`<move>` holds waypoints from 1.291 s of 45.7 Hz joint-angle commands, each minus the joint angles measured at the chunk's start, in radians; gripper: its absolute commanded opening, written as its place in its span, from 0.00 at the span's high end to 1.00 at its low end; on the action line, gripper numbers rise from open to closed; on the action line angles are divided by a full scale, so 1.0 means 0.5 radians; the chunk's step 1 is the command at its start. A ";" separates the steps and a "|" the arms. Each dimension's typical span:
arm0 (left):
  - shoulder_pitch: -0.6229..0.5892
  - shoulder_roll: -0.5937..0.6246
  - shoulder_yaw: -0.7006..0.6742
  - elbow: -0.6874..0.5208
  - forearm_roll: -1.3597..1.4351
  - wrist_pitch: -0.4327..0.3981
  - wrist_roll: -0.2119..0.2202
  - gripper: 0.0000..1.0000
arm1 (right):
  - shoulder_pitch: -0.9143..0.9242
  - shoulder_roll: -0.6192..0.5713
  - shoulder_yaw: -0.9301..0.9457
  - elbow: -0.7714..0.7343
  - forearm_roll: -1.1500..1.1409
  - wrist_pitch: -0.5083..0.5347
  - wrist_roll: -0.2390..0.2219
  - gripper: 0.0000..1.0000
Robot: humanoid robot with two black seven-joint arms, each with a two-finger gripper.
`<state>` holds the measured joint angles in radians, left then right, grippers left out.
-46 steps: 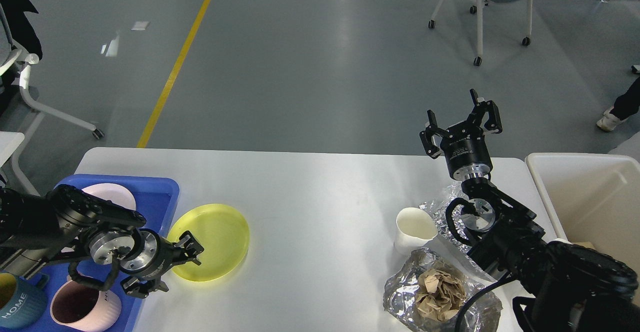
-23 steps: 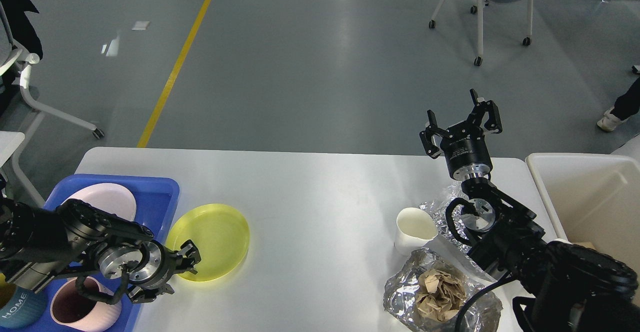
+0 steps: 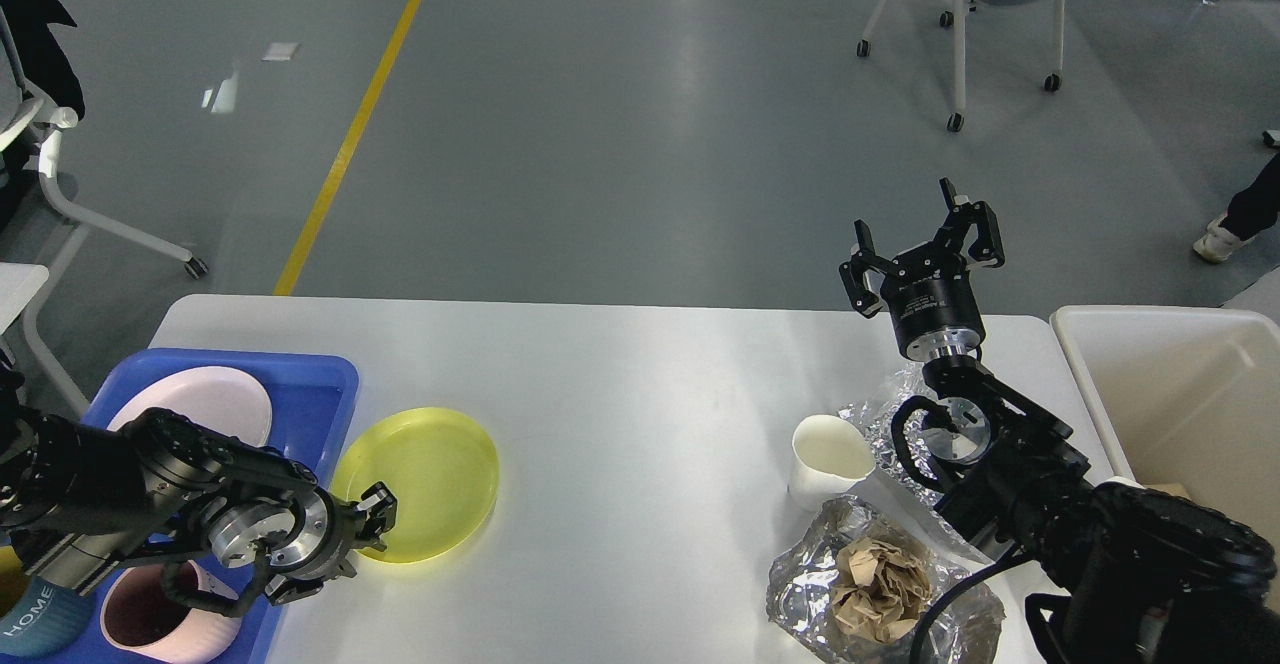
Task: Tidy desktop
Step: 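Grasp the yellow plate rim with the left gripper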
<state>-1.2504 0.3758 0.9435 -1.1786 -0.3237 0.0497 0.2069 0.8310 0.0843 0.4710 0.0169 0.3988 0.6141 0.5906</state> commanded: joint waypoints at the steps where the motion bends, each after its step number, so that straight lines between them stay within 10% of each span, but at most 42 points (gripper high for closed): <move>1: 0.000 0.000 -0.003 0.001 0.000 0.005 0.004 0.68 | 0.001 0.000 0.000 0.000 0.000 -0.001 0.000 0.00; 33: -0.009 0.000 -0.006 0.007 0.019 0.063 0.022 0.99 | 0.001 0.000 0.003 0.000 0.000 -0.001 0.000 0.00; 59: -0.082 0.012 -0.138 -0.020 0.031 0.020 0.129 1.00 | 0.001 0.000 0.003 0.000 0.000 -0.001 0.000 0.00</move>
<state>-1.2669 0.3745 0.8826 -1.1770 -0.3109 0.0742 0.2375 0.8316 0.0844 0.4720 0.0169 0.3988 0.6147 0.5906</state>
